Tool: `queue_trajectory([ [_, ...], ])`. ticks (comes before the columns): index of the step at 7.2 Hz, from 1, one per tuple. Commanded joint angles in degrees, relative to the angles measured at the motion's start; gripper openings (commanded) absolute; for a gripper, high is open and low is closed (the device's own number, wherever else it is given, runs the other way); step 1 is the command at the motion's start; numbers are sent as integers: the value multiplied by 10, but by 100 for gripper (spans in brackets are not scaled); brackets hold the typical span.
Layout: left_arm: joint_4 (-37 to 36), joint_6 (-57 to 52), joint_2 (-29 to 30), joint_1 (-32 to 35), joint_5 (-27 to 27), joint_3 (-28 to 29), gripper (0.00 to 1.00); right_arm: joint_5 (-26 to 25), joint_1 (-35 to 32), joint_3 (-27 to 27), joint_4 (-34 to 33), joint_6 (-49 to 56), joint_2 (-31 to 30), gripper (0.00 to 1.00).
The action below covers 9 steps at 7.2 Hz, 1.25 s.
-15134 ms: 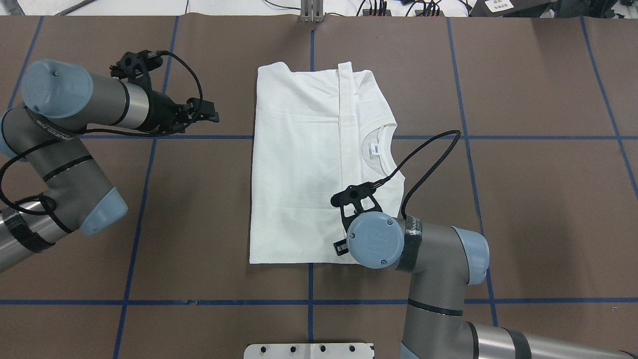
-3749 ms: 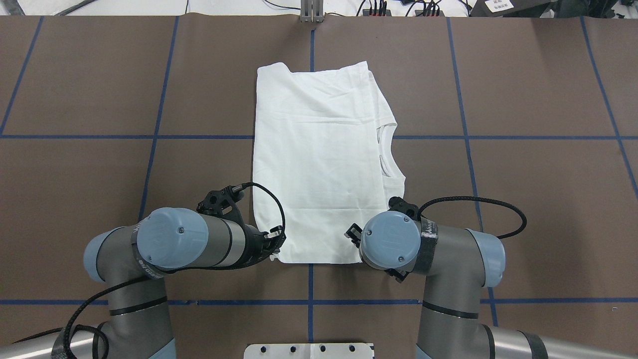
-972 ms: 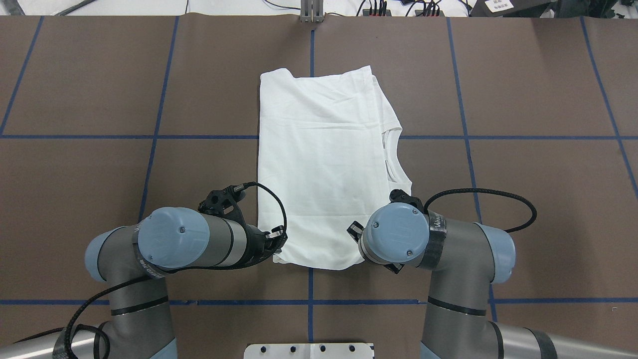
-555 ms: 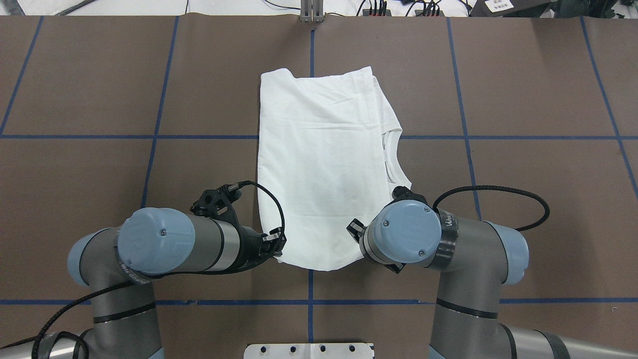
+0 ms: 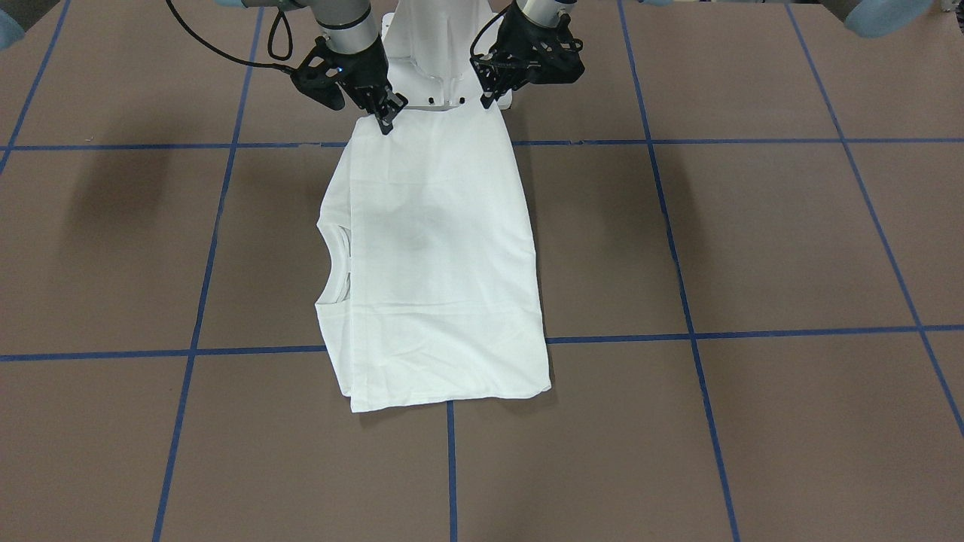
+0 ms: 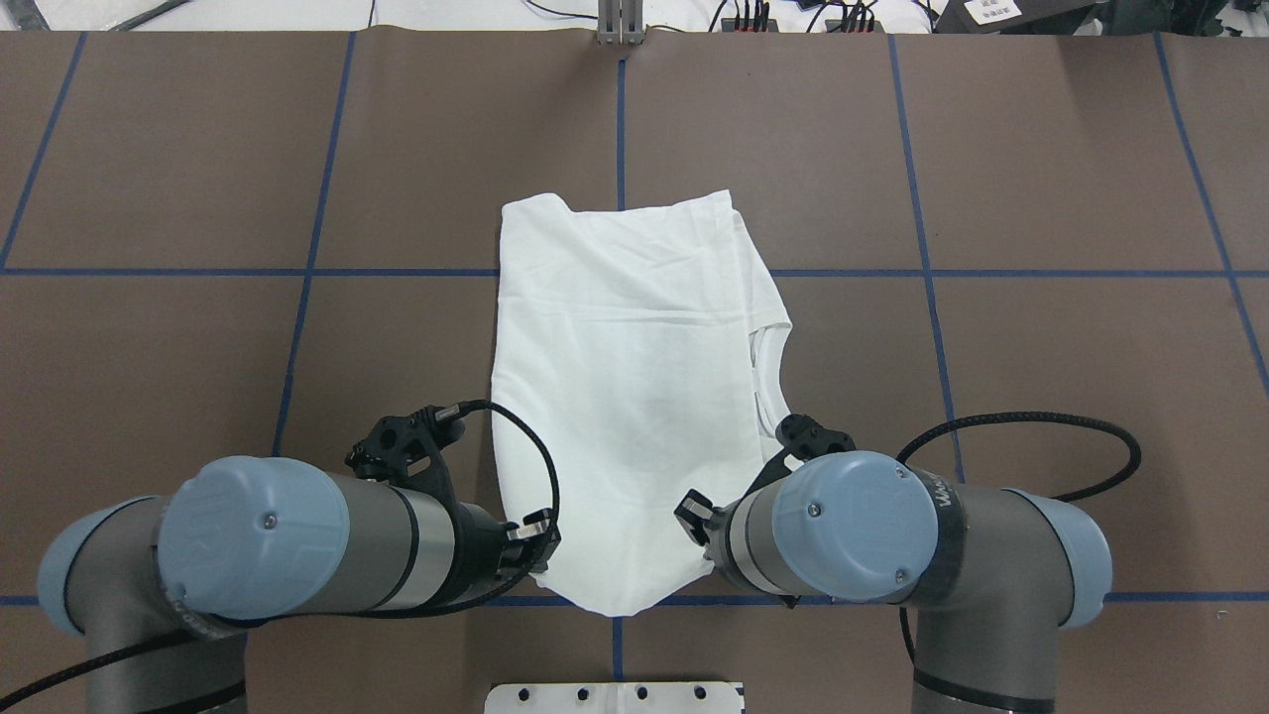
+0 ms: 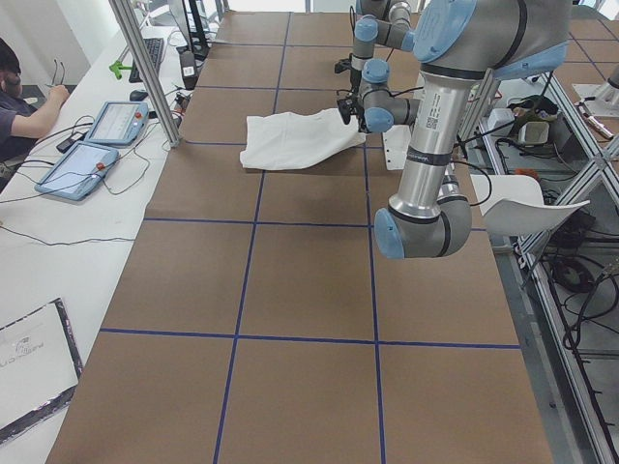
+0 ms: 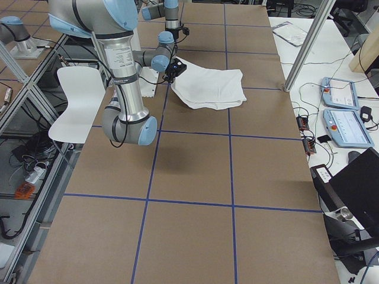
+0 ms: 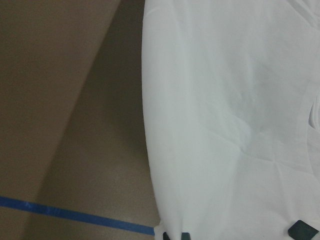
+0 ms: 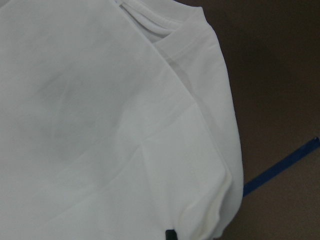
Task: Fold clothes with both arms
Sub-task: 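Lift the near edge with both grippers and fold it away from the robot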
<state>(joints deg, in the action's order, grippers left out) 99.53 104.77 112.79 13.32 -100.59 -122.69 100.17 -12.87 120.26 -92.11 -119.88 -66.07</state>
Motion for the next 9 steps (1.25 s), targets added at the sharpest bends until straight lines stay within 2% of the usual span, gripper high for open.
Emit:
queue_trajectory([
  [1, -76, 6, 0, -38, 0, -51, 0, 63, 21, 30, -1, -2, -6, 0],
  [2, -137, 12, 1, -46, -1, -92, 0, 65, 26, 36, -1, -2, -8, 0],
  [3, -144, 12, 2, -46, -8, -96, 0, 64, 26, 31, -1, -2, -7, 0],
  [5, -139, 5, 10, -32, -12, -68, 0, 59, -26, 13, 0, 6, -3, 0],
  [7, -119, 1, 43, 28, -15, -18, 0, 53, -72, 2, 0, 50, 7, 0],
  [9, -100, -31, 50, 95, -17, 1, 0, 50, -115, -33, 1, 86, 36, 0],
])
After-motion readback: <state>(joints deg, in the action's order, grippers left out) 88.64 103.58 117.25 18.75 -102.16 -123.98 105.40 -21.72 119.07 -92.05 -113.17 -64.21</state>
